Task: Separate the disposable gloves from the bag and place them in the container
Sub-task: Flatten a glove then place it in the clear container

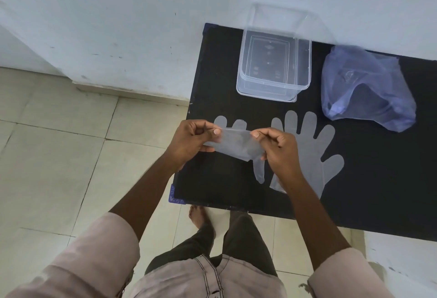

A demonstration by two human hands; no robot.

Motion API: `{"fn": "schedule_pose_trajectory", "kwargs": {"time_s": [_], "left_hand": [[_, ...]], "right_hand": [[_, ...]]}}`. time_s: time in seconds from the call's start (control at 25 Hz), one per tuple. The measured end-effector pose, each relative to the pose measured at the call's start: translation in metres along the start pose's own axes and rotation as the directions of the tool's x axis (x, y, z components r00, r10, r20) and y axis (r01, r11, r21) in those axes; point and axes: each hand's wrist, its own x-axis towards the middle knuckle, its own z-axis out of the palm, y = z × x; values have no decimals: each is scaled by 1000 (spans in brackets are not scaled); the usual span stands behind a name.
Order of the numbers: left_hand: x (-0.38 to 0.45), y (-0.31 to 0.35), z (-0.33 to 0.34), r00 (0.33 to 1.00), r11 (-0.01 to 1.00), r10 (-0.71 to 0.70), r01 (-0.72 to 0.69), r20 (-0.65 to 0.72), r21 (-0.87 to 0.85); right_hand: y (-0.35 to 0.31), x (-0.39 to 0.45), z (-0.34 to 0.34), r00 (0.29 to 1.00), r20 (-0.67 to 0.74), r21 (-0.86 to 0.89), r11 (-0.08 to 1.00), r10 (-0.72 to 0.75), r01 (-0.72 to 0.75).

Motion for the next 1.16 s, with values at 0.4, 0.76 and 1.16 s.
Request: {"fn": "schedule_pose_trajectory", "kwargs": {"time_s": [0.4, 0.76, 1.16], "left_hand": [[22, 86, 15, 999, 999, 35, -34, 34, -35], [93, 174, 51, 997, 1000, -25, 27, 75, -17], [224, 262, 88, 999, 1000, -27, 28, -46, 9]], "right_hand": [[-75, 31, -52, 955, 105, 449, 844, 276, -293], [-111, 115, -120, 947, 102, 461, 829, 305, -316], [-134, 272, -162, 962, 47, 442, 858, 268, -261]]}}
